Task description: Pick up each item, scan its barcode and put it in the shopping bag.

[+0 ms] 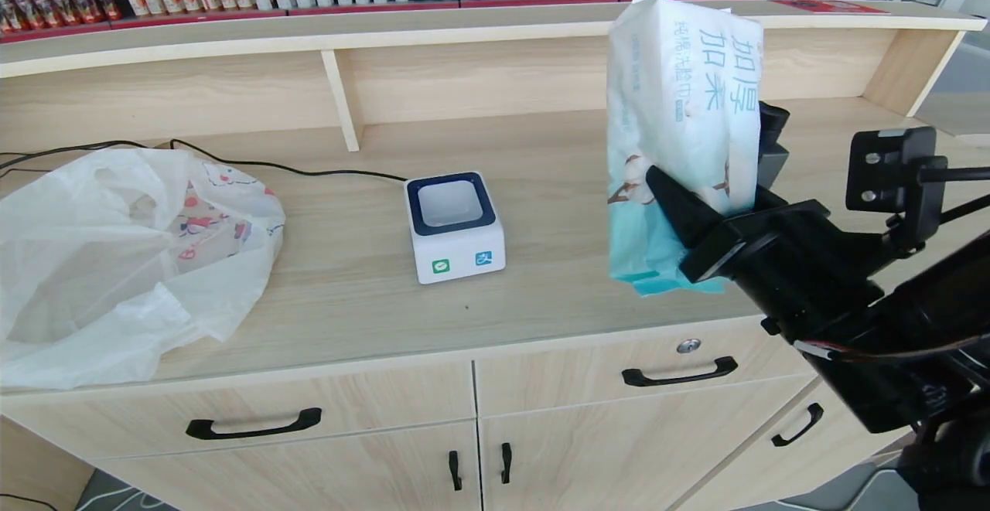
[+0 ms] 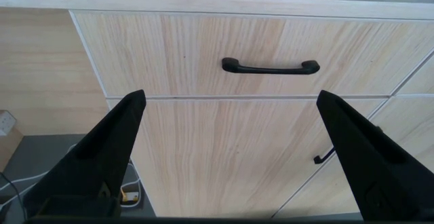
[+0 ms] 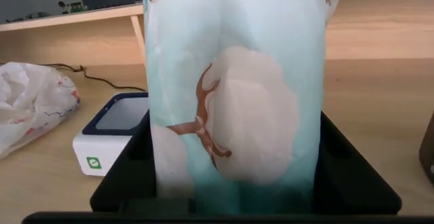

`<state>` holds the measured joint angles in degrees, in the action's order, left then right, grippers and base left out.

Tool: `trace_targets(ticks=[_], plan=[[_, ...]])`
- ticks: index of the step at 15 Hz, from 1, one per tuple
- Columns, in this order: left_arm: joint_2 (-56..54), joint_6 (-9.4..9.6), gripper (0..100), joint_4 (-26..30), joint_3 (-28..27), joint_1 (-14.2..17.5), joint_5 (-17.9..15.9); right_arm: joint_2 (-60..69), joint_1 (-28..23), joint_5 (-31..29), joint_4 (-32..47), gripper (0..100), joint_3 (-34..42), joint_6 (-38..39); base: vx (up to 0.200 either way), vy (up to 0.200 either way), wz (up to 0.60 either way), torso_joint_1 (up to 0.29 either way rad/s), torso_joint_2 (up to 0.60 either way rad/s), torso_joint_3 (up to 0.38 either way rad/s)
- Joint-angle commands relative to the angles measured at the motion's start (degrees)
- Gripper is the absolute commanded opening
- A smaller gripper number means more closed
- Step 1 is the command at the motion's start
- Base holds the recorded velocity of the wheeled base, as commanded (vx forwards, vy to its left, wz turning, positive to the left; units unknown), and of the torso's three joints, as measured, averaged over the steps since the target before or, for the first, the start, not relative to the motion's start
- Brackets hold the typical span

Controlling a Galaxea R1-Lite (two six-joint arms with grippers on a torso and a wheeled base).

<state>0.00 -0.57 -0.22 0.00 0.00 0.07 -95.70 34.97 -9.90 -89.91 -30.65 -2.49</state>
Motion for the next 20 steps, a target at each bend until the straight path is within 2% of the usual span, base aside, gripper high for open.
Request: trace_targets(ticks=[1,3,5,11,15,20], plan=[[0.0,-0.04,100,0.13,0.0,0.0,0.01,0.77,-5.09,-0.21,-0.09,0,1.03,-0.33,0.0,0.0,0.0,0.0,0.0,0.0],[0.0,0.05,100,-0.04,0.0,0.0,0.01,0.69,-8.87,-0.3,-0.09,0,0.68,-0.24,0.0,0.0,0.0,0.0,0.0,0.0],[0.0,-0.04,100,0.13,0.0,0.0,0.01,-0.1,-10.54,-0.3,-0.09,0,0.06,0.11,0.0,0.0,0.0,0.0,0.0,0.0],[0.0,-0.04,100,0.13,0.0,0.0,0.01,-0.37,-10.45,-0.21,-0.09,0,-0.2,0.38,-0.2,0.0,0.0,-0.003,0.0,-0.001],[0.0,-0.04,100,0.13,0.0,0.0,0.01,-0.63,-10.54,-0.21,-0.09,0,-0.64,0.38,0.0,0.0,0.0,0.0,0.0,0.0],[0.0,-0.31,100,0.13,0.0,0.0,0.1,-0.63,-10.45,-0.3,-0.09,0,-0.47,0.47,0.0,0.2,0.0,0.007,0.01,0.0]])
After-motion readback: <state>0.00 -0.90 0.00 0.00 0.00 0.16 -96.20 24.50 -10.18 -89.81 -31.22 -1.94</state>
